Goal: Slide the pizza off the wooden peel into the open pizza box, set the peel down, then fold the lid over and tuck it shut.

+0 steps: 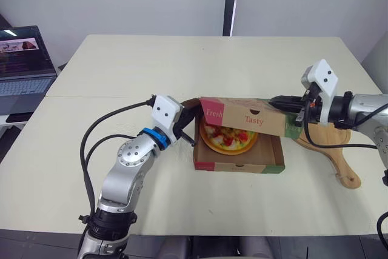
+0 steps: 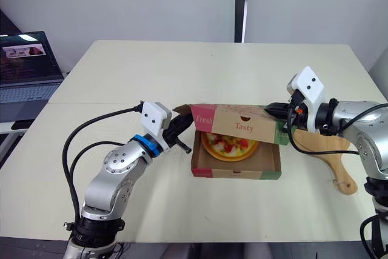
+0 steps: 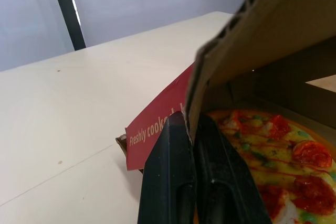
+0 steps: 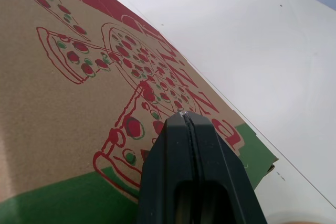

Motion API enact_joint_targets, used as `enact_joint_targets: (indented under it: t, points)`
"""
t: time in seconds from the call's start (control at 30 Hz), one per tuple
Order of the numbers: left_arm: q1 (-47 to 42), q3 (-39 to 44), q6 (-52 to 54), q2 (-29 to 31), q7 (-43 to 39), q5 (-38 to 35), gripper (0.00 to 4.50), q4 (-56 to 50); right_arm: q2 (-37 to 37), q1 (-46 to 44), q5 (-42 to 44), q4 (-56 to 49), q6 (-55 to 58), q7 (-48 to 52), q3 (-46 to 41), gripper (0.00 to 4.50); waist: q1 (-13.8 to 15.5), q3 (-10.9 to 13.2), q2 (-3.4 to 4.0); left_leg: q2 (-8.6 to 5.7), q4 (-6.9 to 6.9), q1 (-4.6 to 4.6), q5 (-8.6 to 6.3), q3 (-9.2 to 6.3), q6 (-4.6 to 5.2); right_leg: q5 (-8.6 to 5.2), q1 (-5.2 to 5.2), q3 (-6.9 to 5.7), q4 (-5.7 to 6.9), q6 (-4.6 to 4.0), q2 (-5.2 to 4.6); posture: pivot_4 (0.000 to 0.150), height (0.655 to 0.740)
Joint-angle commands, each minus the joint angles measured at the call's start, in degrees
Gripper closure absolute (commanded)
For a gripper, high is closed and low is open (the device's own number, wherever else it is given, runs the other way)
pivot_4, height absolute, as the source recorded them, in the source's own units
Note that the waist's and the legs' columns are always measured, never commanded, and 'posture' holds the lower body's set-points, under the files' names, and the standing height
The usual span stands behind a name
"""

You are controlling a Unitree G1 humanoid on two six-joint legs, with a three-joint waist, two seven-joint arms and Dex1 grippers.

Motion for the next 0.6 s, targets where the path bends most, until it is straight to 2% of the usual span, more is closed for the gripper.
enact_joint_targets:
  t: [0.03,0.37,0.6]
  points:
    - [-2.18,-0.37,2.07,-1.27,0.99,-1.75,4.46,-3.98,-0.17,-1.92,-0.11,-0.24,-0.94,1.15,0.19,4.50,0.00,0.00,0.00,0.00,0.00,0.00,0.00,0.00,0.00,0.00,0.00,0.00,-0.01,0.00,0.00,0.150,0.7400]
    - [-6.13,5.19,20.10,-7.05,7.71,-10.75,4.46,-7.18,-0.73,-3.86,-1.13,1.73,-0.94,3.53,1.50,4.50,-0.01,0.01,-0.02,0.00,0.01,0.00,0.00,-0.01,0.00,0.00,0.00,0.00,-0.01,0.01,0.00,0.150,0.7400]
    - [-8.29,2.50,20.57,-3.67,7.09,-8.75,4.46,-7.26,-0.69,-4.51,-1.86,2.36,-1.10,5.07,2.05,4.50,0.02,0.02,-0.03,-0.01,0.02,0.00,0.01,-0.01,-0.02,0.00,0.00,0.00,0.00,0.00,0.00,0.150,0.7400]
